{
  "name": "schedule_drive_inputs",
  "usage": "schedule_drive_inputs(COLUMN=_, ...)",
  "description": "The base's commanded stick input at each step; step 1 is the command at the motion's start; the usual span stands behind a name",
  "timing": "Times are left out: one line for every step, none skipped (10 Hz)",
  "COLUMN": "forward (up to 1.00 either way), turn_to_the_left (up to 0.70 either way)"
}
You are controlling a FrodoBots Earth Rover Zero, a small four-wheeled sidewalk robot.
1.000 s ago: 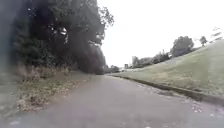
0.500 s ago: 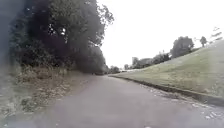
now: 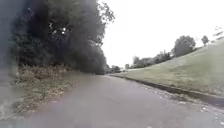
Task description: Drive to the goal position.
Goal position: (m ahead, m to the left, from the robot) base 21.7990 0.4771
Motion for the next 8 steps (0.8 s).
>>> schedule_drive_inputs(forward=0.45, turn_to_the_left=0.27)
schedule_drive_inputs(forward=0.45, turn_to_the_left=0.27)
schedule_drive_inputs(forward=0.45, turn_to_the_left=0.23)
schedule_drive_inputs(forward=0.45, turn_to_the_left=0.14)
schedule_drive_inputs(forward=0.45, turn_to_the_left=0.05)
schedule_drive_inputs(forward=0.45, turn_to_the_left=0.00)
schedule_drive_inputs(forward=0.45, turn_to_the_left=0.00)
schedule_drive_inputs(forward=0.45, turn_to_the_left=0.00)
